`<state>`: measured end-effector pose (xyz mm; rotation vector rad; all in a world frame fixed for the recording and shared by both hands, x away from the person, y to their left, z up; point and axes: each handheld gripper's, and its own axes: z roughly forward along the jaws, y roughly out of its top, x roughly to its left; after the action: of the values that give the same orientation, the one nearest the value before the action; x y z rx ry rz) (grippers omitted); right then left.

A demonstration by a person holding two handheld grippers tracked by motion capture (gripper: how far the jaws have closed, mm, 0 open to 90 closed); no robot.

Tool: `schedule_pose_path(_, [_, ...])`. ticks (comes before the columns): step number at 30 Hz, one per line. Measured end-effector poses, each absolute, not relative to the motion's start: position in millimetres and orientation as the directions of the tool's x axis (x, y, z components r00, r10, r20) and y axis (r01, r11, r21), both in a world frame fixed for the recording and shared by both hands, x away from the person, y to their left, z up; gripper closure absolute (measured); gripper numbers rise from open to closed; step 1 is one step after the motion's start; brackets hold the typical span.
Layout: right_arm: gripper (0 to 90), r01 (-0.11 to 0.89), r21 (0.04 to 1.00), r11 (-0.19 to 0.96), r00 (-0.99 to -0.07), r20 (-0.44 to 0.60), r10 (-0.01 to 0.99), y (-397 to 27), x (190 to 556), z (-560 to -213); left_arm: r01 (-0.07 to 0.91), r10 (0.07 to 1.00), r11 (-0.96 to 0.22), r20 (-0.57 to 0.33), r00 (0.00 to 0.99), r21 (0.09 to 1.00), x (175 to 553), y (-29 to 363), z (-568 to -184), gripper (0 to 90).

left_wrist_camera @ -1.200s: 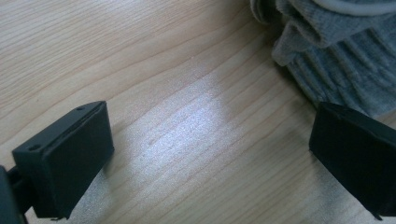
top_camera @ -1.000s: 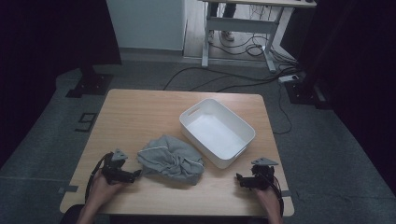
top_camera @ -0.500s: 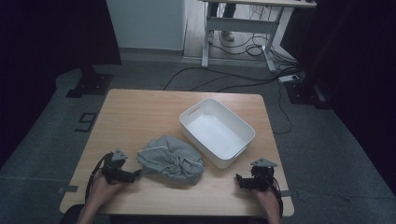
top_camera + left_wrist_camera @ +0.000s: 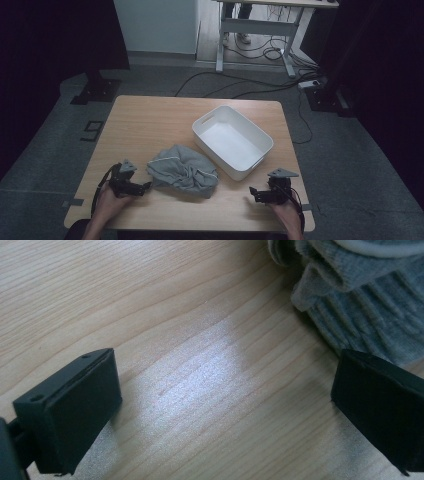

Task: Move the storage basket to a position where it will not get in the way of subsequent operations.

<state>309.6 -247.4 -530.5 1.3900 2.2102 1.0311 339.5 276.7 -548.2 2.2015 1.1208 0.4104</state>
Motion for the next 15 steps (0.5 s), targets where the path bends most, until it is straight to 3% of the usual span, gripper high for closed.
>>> schedule_pose_path(10, [0.2,0.601,0.744,0.294,-0.509,0.072,0.858,-246,307,-494,0.612,0.807,-0.443,-0.006,0.591,0.655,339,277,-548,0.0])
schedule_pose_path(15, [9.1,0.564,0.757,0.33,-0.552,0.049,0.833,-237,308,-474,0.612,0.807,-0.443,-0.006,0.591,0.655,339,277,-548,0.0])
